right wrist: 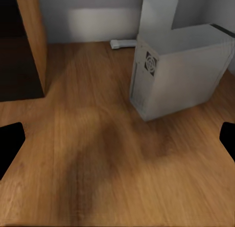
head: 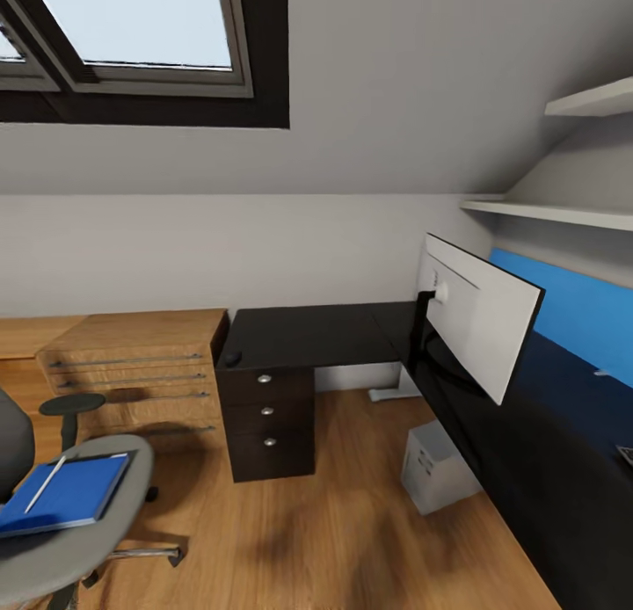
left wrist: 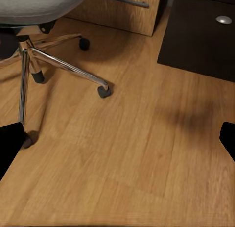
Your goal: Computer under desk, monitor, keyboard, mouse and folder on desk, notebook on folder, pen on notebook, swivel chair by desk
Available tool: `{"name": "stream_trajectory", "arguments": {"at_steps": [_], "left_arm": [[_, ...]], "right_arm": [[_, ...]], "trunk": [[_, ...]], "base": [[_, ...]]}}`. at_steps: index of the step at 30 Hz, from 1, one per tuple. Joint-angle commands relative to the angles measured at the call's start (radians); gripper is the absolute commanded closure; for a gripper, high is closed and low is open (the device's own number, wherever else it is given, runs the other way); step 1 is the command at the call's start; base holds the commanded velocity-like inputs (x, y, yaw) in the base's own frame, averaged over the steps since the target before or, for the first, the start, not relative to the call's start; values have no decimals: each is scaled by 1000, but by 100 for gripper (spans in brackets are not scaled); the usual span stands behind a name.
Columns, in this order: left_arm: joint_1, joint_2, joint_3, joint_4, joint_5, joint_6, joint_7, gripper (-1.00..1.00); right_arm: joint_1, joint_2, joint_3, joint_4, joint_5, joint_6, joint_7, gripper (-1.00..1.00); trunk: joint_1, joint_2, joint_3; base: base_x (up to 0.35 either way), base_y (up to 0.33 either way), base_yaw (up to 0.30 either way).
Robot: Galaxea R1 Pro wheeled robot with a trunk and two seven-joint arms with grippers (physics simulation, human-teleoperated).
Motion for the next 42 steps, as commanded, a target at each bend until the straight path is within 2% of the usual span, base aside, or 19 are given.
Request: {"name": "stream_trajectory", "arguments": {"at_steps": [1,14,24,42], "left_arm": [[-1,0,6,1,-7,-2,3,-100],[-1,-1,6,1,-7,-2,2,-100],[-1,-1,6,1,-7,-2,2,-100],[-1,-1,6,1,-7,0,2,-100]], "right_arm": [[-1,0,9,2,-7,-3,-4,-100],[-1,1,7,2,-10,56,-7,-100],[-1,1,8,1,-8,67,-6,-100],[-1,1,8,1,-7,69,-5,-100]], "trunk": [[0,-1,-3],[0,-1,-21],[0,-1,-34],[0,-1,-42]], "base": [[0,0,167],[0,0,132],[-21,0,88],[-279,-7,45]]}}
